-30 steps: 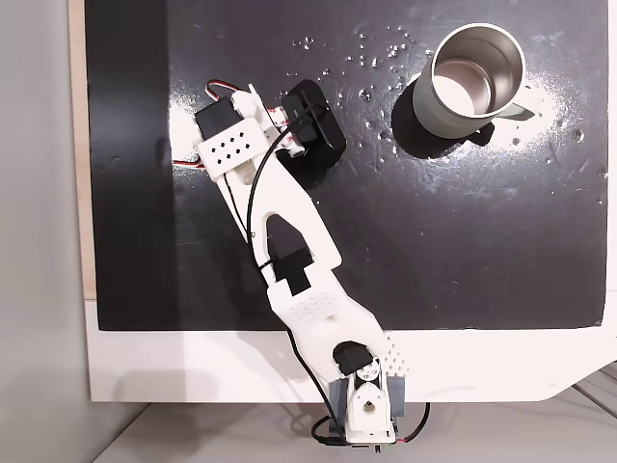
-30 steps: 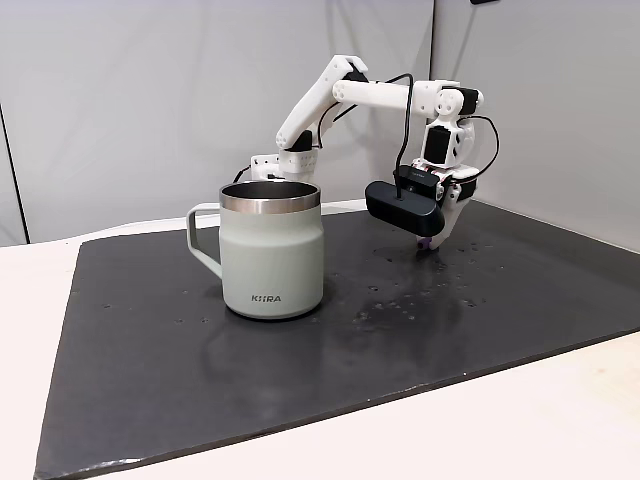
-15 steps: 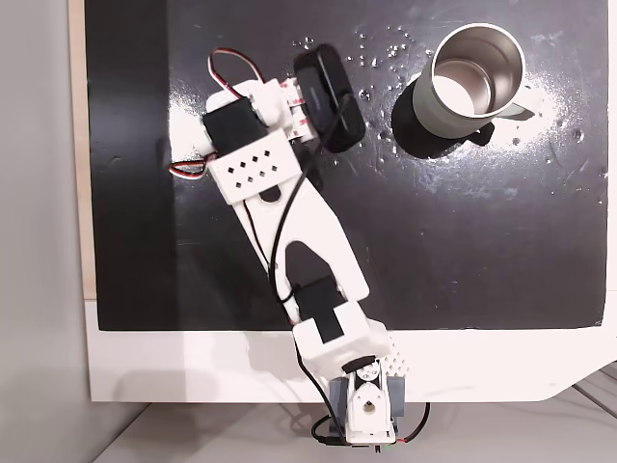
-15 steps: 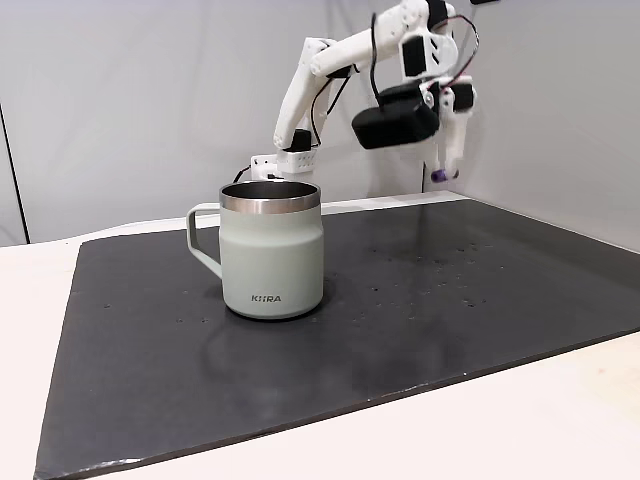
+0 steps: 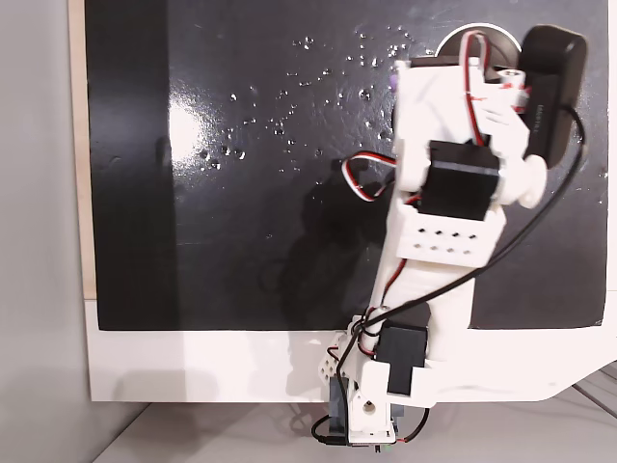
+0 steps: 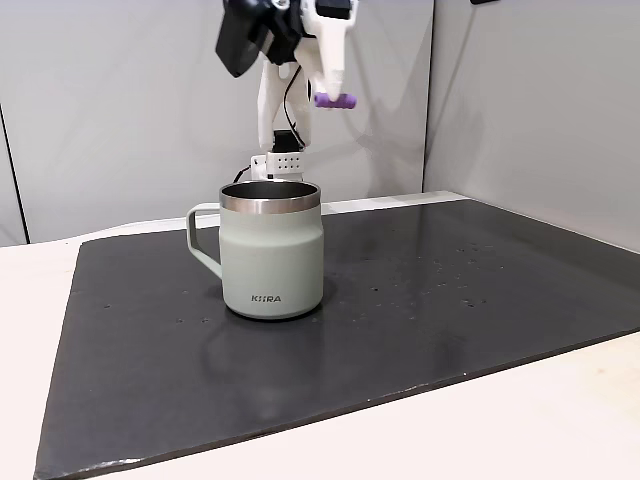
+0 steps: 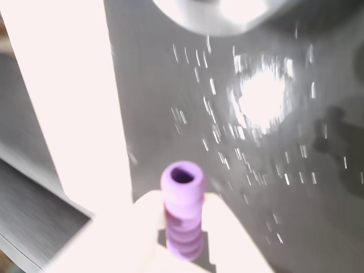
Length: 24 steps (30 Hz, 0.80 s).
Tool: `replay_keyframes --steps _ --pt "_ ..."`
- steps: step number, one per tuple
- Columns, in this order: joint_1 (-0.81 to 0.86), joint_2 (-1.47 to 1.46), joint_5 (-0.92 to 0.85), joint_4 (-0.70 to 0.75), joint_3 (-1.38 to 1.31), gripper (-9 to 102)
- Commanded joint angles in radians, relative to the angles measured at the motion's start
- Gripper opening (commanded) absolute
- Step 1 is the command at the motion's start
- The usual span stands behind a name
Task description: Grasp a pengrip and put it in the cup.
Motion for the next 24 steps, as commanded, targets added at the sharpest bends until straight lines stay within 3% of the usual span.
replay_keyframes --steps 1,13,21,24 --pt "0.086 -0.026 -0.044 -0.029 -0.124 0" --pt "0.178 -0.434 -0.144 -0.018 -0.586 0" --pt "0.183 -0.703 -0.202 0.130 -0.953 0" --pt "0.187 -0.726 -0.213 0.147 -0.971 0"
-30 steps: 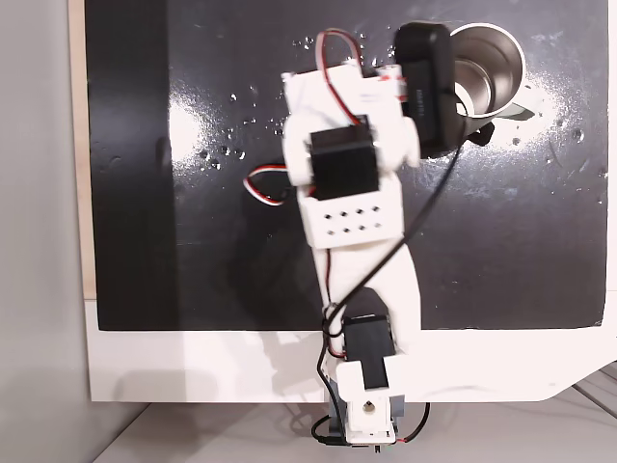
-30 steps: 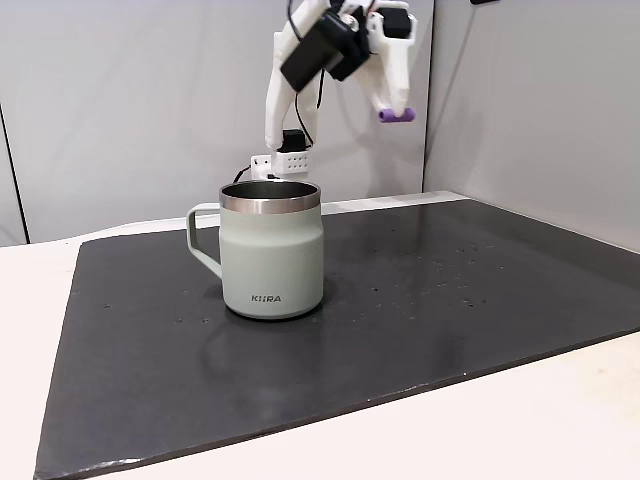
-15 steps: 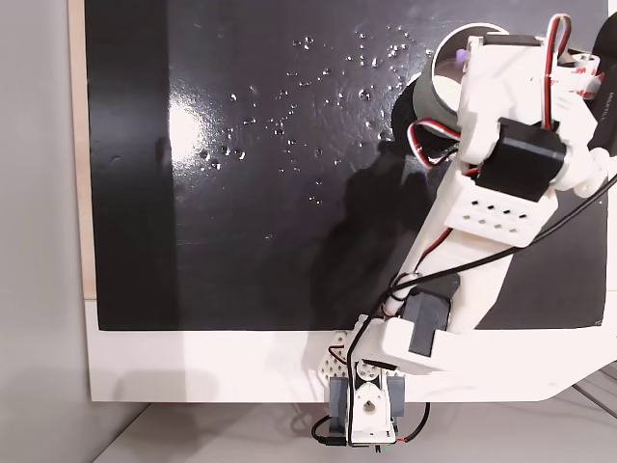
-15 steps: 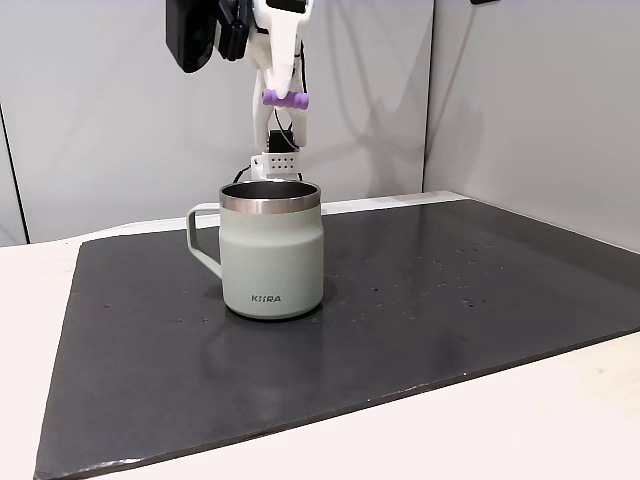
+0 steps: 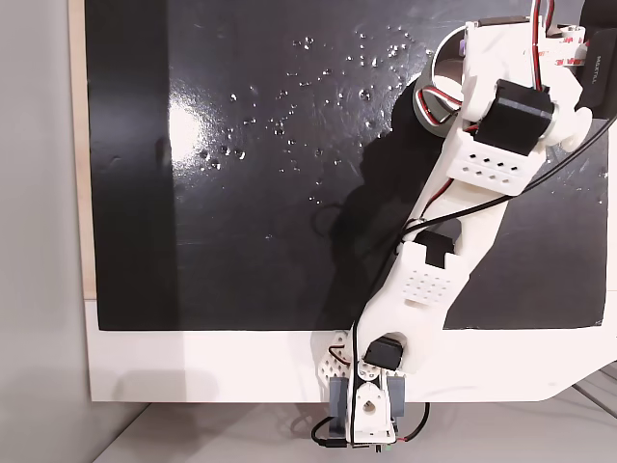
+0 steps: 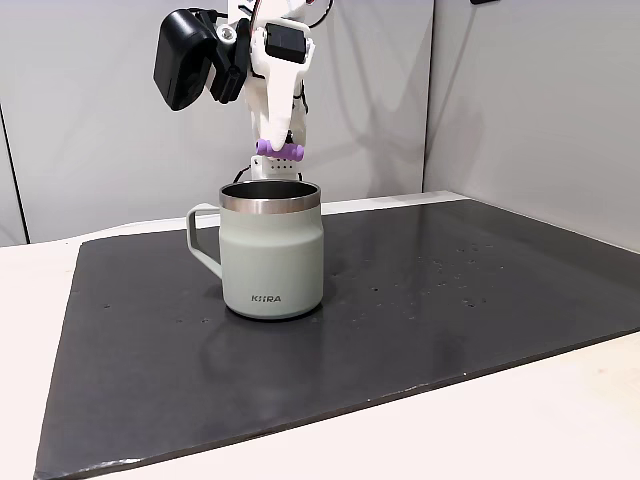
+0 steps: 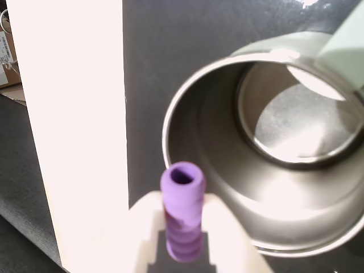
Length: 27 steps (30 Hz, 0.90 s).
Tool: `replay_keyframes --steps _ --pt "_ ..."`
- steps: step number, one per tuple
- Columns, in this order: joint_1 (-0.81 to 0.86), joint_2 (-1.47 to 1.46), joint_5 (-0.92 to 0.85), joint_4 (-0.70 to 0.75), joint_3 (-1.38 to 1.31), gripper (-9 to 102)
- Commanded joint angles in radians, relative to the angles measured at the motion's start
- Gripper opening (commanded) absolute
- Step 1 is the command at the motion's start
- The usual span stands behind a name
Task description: Grasp a pengrip and put it in the cup.
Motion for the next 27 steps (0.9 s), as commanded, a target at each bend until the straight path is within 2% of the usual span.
replay_keyframes --steps 1,10,14,18,27 --pt "0.020 0.000 -0.021 0.015 -0.071 0" --pt "0.028 0.015 -0.098 0.018 -0.009 0" --pt "0.031 0.044 -0.100 0.018 0.055 15" --pt "0.031 0.060 -0.094 0.018 0.086 22" --pt "0.021 0.074 -0.098 0.018 0.086 21"
